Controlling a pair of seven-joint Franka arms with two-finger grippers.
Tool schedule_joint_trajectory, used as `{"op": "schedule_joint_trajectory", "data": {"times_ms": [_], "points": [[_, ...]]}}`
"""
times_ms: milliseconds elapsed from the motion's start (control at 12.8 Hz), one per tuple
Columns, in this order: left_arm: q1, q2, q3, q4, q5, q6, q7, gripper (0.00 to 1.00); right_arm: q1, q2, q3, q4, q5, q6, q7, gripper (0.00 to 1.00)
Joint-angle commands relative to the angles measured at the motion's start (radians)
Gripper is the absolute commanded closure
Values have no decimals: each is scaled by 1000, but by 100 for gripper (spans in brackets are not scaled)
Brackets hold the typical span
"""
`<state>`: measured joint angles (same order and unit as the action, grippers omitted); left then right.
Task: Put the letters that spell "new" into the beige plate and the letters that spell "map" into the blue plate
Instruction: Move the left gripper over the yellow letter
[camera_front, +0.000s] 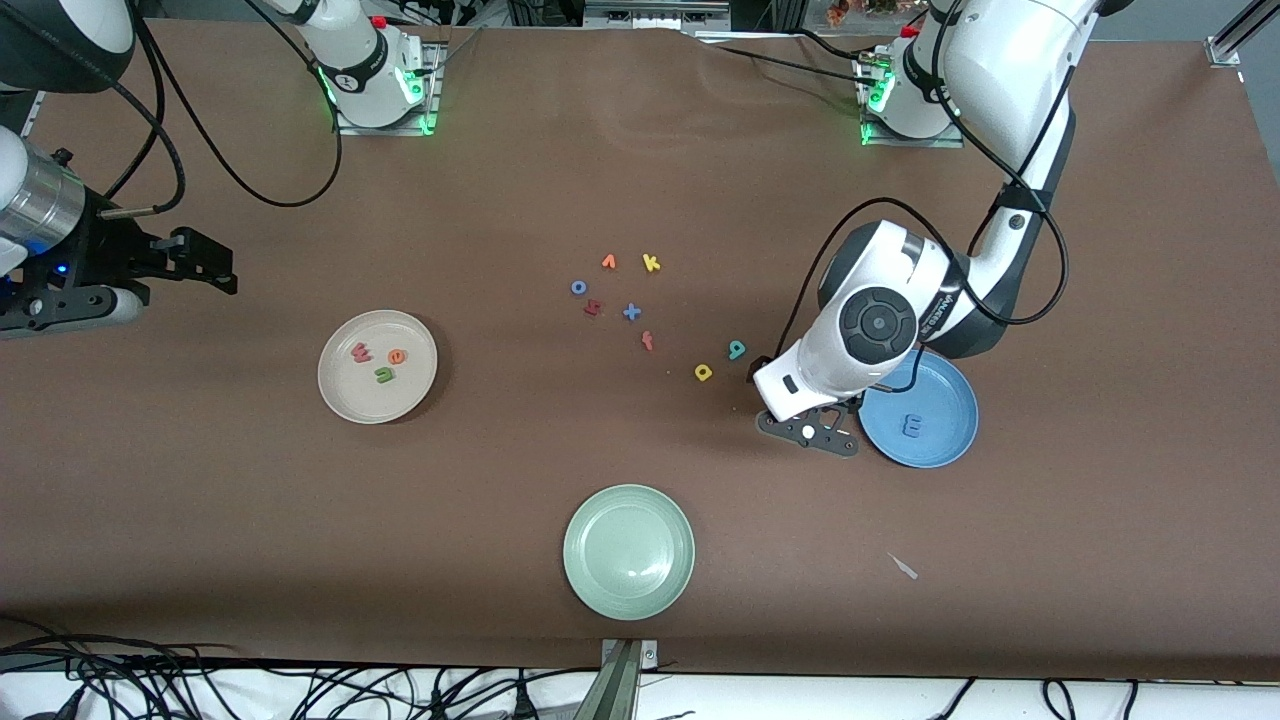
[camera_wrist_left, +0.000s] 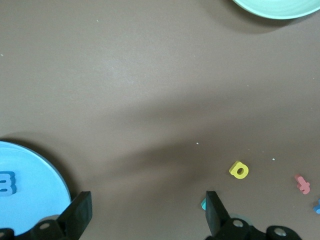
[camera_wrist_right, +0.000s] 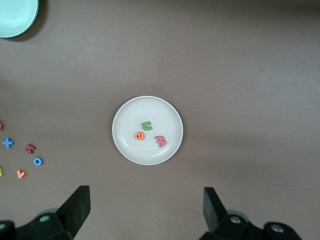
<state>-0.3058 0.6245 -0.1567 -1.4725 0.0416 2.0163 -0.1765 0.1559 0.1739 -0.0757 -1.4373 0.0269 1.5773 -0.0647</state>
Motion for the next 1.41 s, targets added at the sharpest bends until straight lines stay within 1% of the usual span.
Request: {"op": "schedule_joint_trajectory", "data": {"times_ms": [0, 157, 392, 705, 862, 940, 1332], "points": [[-25, 26, 2, -9, 14, -5, -14, 0, -4, 12, -1, 29, 2, -19, -14, 0], [-65, 53, 2, -8, 14, 8, -35, 0, -3, 12, -1, 29, 2, -20, -14, 0], [-67, 67, 3, -8, 24, 9, -74, 0, -2, 12, -1, 29, 4, -19, -14, 0], [-56, 54, 3, 1, 24, 6, -60, 0, -3, 12, -1, 29, 5, -19, -14, 0], [-35, 9, 5, 4, 14, 1, -49, 0, -4, 12, -1, 29, 5, -19, -14, 0], [-21, 3, 3, 6, 14, 1, -49, 0, -3, 12, -1, 29, 5, -20, -14, 0], [-21, 1, 3, 4, 21, 4, -46, 0, -2, 12, -1, 29, 5, -19, -14, 0]]}}
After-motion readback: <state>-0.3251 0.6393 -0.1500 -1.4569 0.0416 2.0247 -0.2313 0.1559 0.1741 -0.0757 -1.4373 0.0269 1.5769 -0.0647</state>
